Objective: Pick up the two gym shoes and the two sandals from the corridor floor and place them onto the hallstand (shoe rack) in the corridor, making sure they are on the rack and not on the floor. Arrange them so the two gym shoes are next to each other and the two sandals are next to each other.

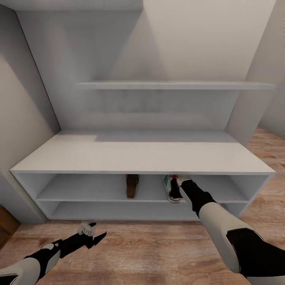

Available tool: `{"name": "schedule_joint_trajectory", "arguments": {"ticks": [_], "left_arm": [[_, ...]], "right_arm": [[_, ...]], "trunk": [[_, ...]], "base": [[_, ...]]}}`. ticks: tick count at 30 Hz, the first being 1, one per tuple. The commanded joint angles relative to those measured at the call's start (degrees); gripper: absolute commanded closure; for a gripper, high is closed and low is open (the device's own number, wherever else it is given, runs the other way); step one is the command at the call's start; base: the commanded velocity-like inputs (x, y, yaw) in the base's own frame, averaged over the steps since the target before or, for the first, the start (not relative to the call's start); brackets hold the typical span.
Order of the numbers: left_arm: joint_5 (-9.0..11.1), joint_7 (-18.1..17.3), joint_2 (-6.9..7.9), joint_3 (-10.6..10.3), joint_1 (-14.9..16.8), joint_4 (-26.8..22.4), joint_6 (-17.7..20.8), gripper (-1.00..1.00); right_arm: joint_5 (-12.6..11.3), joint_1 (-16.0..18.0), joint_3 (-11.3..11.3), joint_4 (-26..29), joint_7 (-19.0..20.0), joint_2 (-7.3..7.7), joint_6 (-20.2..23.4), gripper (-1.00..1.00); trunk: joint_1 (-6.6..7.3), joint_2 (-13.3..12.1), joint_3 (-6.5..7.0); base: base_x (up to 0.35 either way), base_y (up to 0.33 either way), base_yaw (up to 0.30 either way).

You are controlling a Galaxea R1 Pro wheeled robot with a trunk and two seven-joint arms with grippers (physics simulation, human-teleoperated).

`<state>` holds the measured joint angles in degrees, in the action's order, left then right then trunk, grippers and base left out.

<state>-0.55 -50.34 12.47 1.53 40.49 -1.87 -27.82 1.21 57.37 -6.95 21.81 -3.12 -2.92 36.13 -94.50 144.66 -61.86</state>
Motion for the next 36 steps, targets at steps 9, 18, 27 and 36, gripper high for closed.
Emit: {"name": "schedule_joint_trajectory", "arguments": {"ticks": [9, 18, 27, 36], "left_arm": [[-0.06, -0.20, 0.01, 0.14, 0.03, 0.03, -0.13, -1.00], [-0.06, -0.20, 0.01, 0.14, 0.03, 0.03, -0.13, -1.00], [-0.06, -0.20, 0.01, 0.14, 0.03, 0.03, -0.13, -1.00], [-0.06, -0.20, 0.01, 0.14, 0.03, 0.03, -0.13, -1.00]], "right_arm": [[0.10, 0.02, -0.28, 0.08, -0.13, 0.02, 0.34, -1.00], [0.10, 0.02, -0.29, 0.10, -0.13, 0.02, 0.34, -1.00], [0.10, 0.02, -0.27, 0.09, -0.13, 0.02, 0.34, -1.00], [0.09, -0.18, -0.27, 0.08, -0.13, 0.53, 0.34, -1.00]], "trunk": [[0.04, 0.02, -0.05], [0.04, 0.02, -0.05], [0.04, 0.02, -0.05], [0.04, 0.02, -0.05]], "base": [[-0.250, 0.000, 0.000], [-0.069, 0.000, 0.000], [-0.064, 0.000, 0.000], [-0.264, 0.000, 0.000]]}}
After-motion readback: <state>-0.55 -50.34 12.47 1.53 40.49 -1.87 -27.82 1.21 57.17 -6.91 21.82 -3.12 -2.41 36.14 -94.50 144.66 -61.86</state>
